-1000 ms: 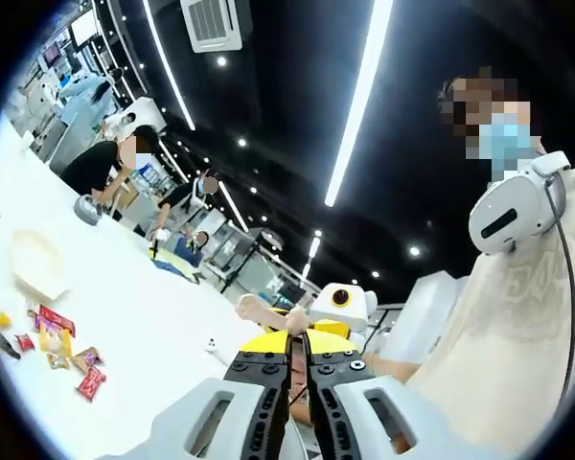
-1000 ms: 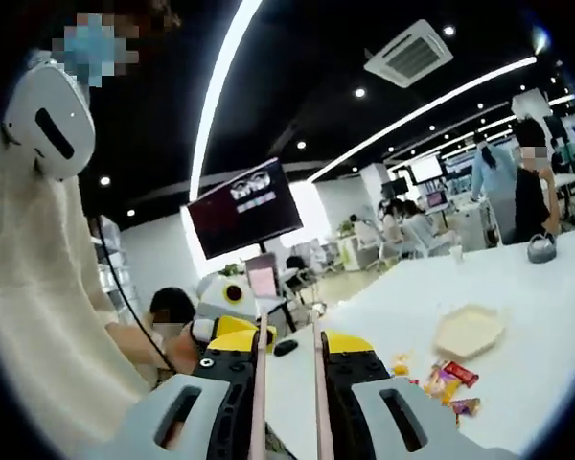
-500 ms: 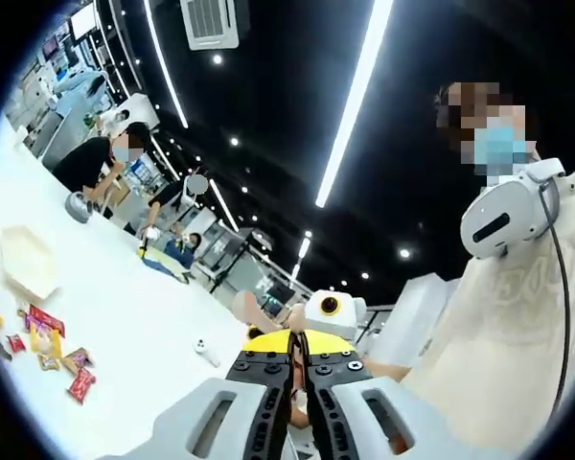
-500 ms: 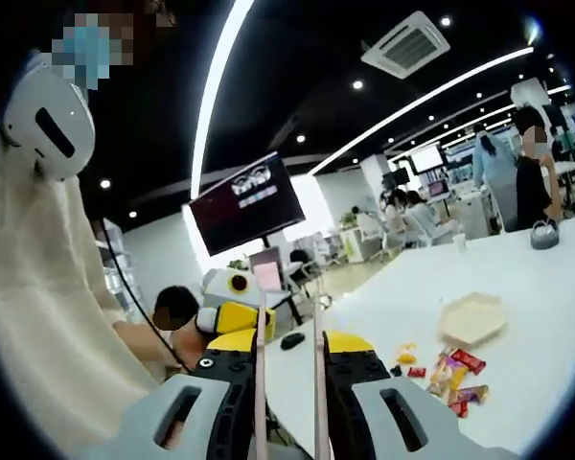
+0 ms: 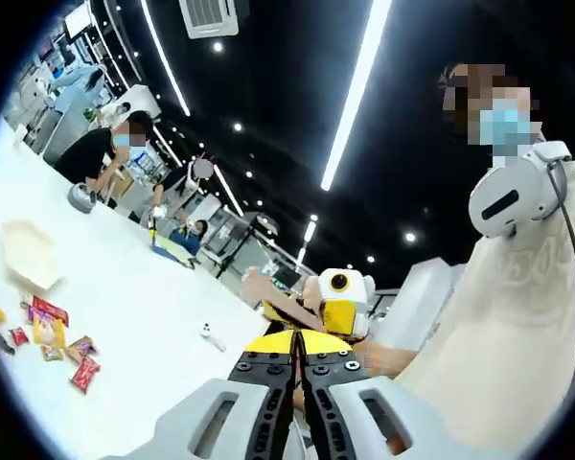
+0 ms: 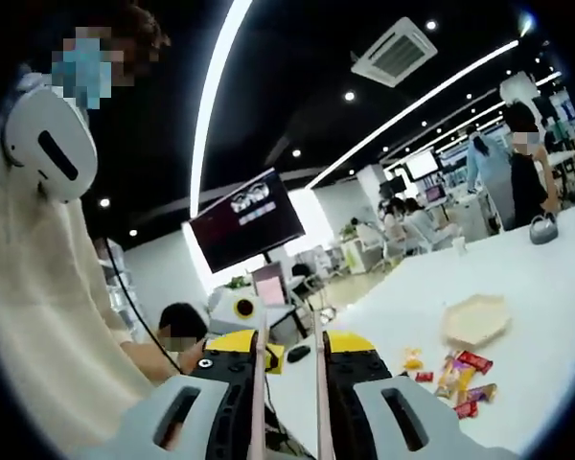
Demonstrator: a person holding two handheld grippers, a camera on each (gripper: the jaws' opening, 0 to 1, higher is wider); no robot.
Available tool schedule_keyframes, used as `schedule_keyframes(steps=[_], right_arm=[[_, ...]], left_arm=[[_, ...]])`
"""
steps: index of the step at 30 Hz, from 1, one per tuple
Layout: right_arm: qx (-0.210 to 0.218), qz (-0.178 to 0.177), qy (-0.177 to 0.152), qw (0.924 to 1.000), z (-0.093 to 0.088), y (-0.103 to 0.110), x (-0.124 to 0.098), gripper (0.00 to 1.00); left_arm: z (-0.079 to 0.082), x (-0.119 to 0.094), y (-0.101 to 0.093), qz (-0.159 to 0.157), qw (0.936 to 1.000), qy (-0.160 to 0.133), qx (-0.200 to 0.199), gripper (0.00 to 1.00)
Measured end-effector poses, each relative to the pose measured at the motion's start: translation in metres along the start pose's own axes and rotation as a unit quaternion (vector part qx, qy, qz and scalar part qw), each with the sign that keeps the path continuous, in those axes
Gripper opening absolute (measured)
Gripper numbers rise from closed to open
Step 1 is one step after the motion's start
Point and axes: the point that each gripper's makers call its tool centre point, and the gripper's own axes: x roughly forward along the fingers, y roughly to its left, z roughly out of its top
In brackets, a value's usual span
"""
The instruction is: Place the target food into the container with the food tongs after gripping and lifting it, then release it inside without dropping or visibly crushing the food.
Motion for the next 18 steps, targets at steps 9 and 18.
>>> schedule_keyframes(steps=[9,18], right_arm=[[0.006,-0.022,-0.010,0.9997,0.003,-0.010,-0.009,0.24],[0.012,-0.009,0.009,0.9998,-0.004,-0.007,-0.006,0.24]], left_arm=[[0.013,-0.024,0.010,0.033,0.9992,-0.015,0.018,0.00],[0.016,-0.026,0.008,0.036,0.9933,0.039,0.103,0.00]])
